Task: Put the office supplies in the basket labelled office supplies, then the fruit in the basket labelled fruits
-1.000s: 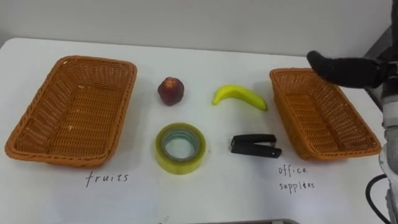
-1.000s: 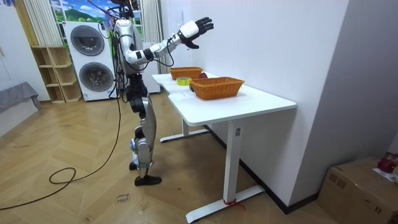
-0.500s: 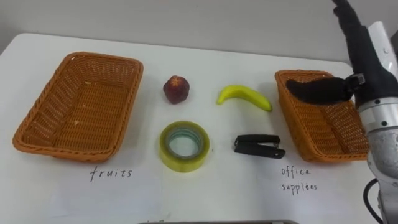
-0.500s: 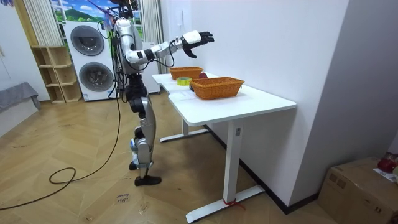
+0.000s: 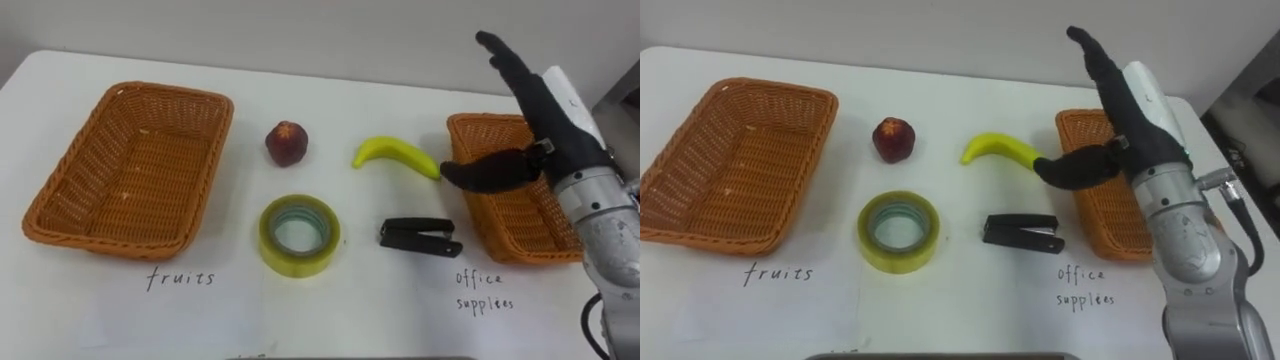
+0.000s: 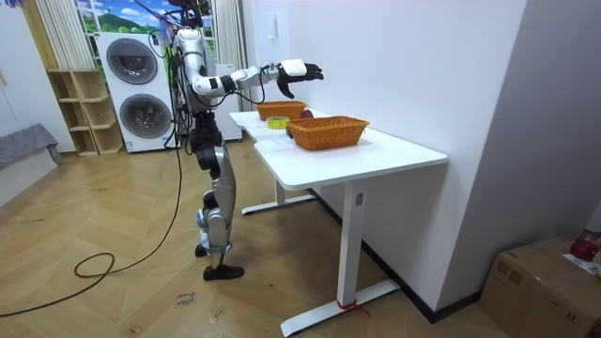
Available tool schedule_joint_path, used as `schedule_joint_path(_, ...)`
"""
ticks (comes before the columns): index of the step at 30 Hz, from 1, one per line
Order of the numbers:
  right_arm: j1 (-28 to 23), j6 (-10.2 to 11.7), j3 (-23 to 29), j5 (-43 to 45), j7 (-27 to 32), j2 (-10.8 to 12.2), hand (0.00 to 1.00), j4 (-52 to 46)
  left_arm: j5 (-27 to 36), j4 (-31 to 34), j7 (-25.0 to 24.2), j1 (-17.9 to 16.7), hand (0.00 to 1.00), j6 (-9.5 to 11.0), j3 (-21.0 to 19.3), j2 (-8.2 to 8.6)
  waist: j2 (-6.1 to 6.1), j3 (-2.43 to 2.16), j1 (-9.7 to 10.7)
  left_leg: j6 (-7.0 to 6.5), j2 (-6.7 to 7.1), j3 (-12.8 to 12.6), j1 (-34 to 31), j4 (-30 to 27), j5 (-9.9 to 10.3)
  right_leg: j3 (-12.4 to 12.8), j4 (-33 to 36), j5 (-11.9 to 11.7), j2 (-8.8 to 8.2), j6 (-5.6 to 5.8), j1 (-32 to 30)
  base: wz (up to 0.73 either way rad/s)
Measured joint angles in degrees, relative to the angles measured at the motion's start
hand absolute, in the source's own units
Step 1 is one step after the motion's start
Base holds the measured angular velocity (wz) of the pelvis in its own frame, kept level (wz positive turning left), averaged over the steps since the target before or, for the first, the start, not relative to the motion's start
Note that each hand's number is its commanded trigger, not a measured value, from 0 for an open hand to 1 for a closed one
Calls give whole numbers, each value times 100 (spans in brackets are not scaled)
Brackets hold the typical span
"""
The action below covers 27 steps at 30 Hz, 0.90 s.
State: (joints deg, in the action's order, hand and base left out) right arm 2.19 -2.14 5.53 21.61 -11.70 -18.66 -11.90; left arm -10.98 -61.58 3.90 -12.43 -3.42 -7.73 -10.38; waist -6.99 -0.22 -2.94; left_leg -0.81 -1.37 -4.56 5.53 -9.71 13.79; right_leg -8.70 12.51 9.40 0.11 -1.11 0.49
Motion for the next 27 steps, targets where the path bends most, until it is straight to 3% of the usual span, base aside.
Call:
schedule_joint_path(15,-12,-217,-611,482,-735,-33,0,237,5,-17,130,177,0,0,122,-12,-3,31,-68,0,-3,9,15,2,-1,-76,-88,-25,-2,-1,53,0)
schedule_joint_path(27,-11,-371,-617,650,-1332,-33,0,215,6,-28,217,329,0,0,115,-9,-4,32,-175,0,-2,8,21,16,-1,-74,-95,-26,-2,1,56,0)
